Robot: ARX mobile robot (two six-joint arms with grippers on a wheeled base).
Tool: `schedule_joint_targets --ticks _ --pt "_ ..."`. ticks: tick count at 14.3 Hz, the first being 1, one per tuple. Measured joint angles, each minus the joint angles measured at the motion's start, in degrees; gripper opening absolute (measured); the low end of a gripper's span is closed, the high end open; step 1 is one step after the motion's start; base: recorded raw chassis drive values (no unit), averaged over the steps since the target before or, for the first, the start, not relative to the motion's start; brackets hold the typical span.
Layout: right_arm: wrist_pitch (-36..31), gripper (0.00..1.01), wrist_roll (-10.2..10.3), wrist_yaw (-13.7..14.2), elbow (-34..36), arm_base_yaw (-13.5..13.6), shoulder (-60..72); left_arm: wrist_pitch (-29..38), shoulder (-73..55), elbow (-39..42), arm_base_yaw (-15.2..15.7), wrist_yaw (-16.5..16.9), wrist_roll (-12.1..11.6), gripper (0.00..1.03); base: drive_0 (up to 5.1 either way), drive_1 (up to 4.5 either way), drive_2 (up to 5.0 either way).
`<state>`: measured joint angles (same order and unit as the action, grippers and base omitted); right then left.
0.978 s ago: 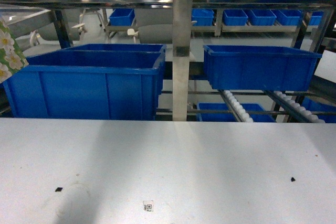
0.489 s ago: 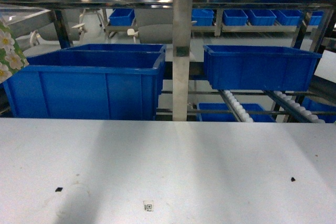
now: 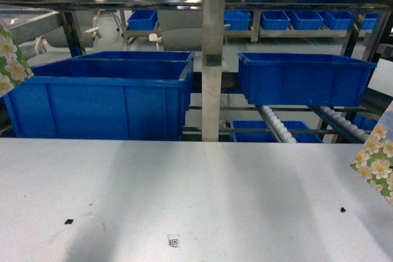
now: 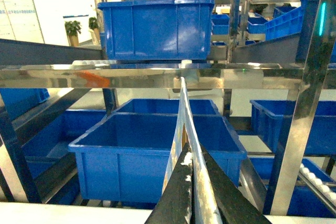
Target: Move flower gift bag to table near conveyor
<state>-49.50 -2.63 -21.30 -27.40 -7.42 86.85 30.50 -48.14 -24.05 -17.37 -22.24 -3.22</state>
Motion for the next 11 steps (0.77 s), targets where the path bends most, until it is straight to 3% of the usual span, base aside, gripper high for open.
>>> schedule_joint_targets --ticks 6,11 --pt "-2.7 0.03 -1.0 0.0 -3.9 0.7 14.5 0.0 0.0 0.0 0.0 0.0 0.0 0.02 0.0 0.0 0.0" --pt "-5.7 0.03 -1.8 2.1 -5.8 0.2 20.6 0.0 0.0 0.0 0.0 0.0 0.0 0.02 0.0 0.0 0.0"
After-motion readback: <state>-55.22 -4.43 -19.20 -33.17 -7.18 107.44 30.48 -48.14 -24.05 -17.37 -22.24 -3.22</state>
